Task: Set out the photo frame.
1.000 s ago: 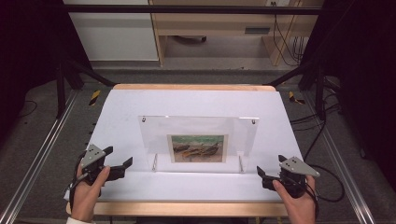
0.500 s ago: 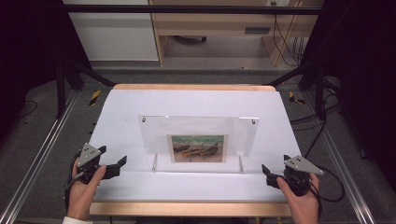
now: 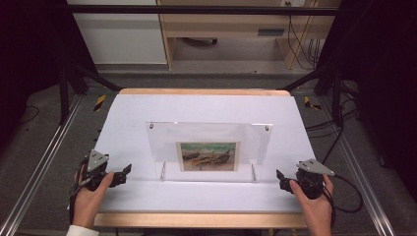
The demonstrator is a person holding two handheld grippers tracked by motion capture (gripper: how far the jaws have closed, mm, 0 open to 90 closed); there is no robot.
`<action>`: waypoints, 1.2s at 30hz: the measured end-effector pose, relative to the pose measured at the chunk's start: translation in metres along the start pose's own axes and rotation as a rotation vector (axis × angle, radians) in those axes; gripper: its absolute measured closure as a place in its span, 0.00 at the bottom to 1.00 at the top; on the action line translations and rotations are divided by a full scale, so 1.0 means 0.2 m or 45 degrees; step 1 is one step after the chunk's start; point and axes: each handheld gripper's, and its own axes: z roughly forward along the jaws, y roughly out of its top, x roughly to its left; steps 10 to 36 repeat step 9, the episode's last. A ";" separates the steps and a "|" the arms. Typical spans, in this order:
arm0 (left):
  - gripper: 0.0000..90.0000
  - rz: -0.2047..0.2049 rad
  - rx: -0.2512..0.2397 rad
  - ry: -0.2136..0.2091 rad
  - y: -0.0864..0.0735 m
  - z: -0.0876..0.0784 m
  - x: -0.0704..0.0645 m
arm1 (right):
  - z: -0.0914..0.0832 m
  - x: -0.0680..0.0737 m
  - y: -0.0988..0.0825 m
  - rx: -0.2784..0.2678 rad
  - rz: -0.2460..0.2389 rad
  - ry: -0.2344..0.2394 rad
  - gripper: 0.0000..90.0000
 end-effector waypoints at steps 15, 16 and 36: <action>0.06 0.038 0.018 0.051 0.00 0.05 0.01 | 0.08 -0.03 0.01 0.026 0.032 -0.047 0.16; 0.06 0.038 0.018 0.051 0.00 0.05 0.01 | 0.08 -0.03 0.01 0.026 0.032 -0.047 0.16; 0.06 0.038 0.018 0.051 0.00 0.05 0.01 | 0.08 -0.03 0.01 0.026 0.032 -0.047 0.16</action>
